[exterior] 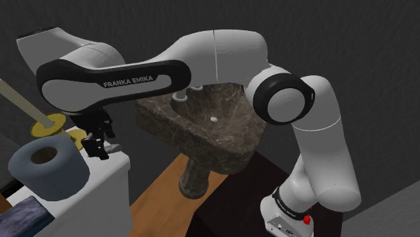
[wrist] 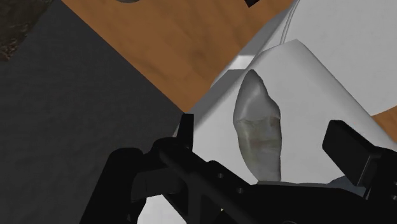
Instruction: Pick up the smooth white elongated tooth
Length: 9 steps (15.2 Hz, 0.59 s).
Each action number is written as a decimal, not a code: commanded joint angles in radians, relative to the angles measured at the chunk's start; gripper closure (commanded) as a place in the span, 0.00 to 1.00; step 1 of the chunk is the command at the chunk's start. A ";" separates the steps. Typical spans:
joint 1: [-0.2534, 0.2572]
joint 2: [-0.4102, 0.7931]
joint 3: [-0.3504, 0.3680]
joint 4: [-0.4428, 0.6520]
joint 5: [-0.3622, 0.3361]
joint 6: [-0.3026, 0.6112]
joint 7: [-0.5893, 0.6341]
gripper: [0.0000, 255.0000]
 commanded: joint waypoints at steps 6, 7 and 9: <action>-0.002 -0.005 0.001 -0.022 0.000 0.016 0.002 1.00; -0.002 -0.005 0.001 -0.022 0.000 0.016 0.002 1.00; -0.002 -0.005 0.001 -0.022 0.000 0.016 0.002 1.00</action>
